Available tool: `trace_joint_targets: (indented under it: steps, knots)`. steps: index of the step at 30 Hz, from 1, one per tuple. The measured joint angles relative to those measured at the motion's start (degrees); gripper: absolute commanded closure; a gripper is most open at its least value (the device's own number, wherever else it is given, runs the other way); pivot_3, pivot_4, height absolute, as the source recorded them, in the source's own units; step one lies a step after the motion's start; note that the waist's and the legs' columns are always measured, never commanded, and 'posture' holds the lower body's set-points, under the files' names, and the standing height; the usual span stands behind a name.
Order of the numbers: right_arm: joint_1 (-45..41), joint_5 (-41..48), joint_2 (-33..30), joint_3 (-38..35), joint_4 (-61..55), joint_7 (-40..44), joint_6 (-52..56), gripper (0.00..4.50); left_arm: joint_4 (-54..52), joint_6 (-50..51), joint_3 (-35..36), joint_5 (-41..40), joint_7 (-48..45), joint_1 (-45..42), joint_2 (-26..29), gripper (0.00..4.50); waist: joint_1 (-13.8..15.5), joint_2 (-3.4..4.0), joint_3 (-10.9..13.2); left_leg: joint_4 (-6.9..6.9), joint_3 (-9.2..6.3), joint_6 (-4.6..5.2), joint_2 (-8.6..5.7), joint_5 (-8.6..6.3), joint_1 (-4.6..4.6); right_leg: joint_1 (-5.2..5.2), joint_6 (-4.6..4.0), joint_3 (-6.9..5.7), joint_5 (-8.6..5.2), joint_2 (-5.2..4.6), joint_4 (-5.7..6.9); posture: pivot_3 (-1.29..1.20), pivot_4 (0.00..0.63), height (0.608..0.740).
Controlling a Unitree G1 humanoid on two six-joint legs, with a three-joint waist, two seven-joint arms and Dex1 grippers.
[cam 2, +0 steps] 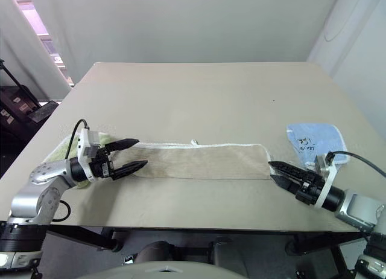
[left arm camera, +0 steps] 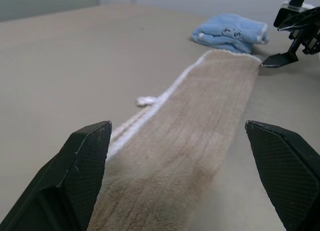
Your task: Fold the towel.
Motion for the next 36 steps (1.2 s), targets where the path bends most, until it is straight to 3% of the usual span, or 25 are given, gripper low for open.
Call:
trace_joint_targets:
  steps: [21, 24, 33, 35, 36]
  knots:
    - [-6.8, -5.67, 3.54, 1.72, 3.8, -5.8, -8.11, 0.02, -0.13, 1.25, -1.72, -0.1, 2.47, -1.52, -1.44, 0.0, -0.05, -0.13, -0.07, 0.03, 0.0, 0.01, 0.01, 0.0, 0.01, 0.03, 0.07, 0.04, -0.02, 0.05, -0.02, 0.0, 0.0, 0.724]
    - [-6.9, -6.24, 4.13, 2.95, 3.42, -5.88, -9.32, 0.6, -0.14, 1.24, -1.63, -0.1, 2.77, -1.52, -1.43, 0.0, -0.22, -0.16, -0.08, -0.01, 0.0, 0.01, 0.02, 0.0, 0.02, 0.01, 0.04, 0.04, 0.0, 0.06, -0.02, 0.0, 0.0, 0.724]
    - [-7.16, -8.99, 4.52, 4.91, 4.06, -5.44, -13.31, 3.96, -0.18, 0.11, -1.65, 0.35, 4.06, -1.32, -1.53, 0.0, -0.17, -0.28, -0.16, -0.01, 0.0, 0.01, 0.03, 0.0, 0.02, 0.01, 0.04, 0.04, -0.01, 0.07, -0.03, 0.0, 0.0, 0.724]
    - [-6.65, -8.57, 4.51, 4.48, 3.44, -4.24, -14.39, 4.47, -0.12, -0.06, -1.68, 0.53, 4.24, -1.43, -1.58, 0.0, -0.11, -0.4, -0.23, -0.01, 0.0, 0.01, 0.02, -0.01, 0.02, 0.05, 0.05, 0.04, -0.01, 0.06, -0.08, 0.0, 0.0, 0.724]
    - [-5.92, -8.34, 4.42, 3.79, 2.96, -3.74, -15.01, 4.47, -0.05, -0.33, -1.72, 0.79, 4.31, -1.5, -1.58, 0.0, -0.06, -0.41, -0.24, 0.01, 0.0, 0.01, 0.02, -0.02, 0.01, 0.06, 0.07, 0.03, -0.02, 0.05, -0.11, 0.0, 0.0, 0.724]
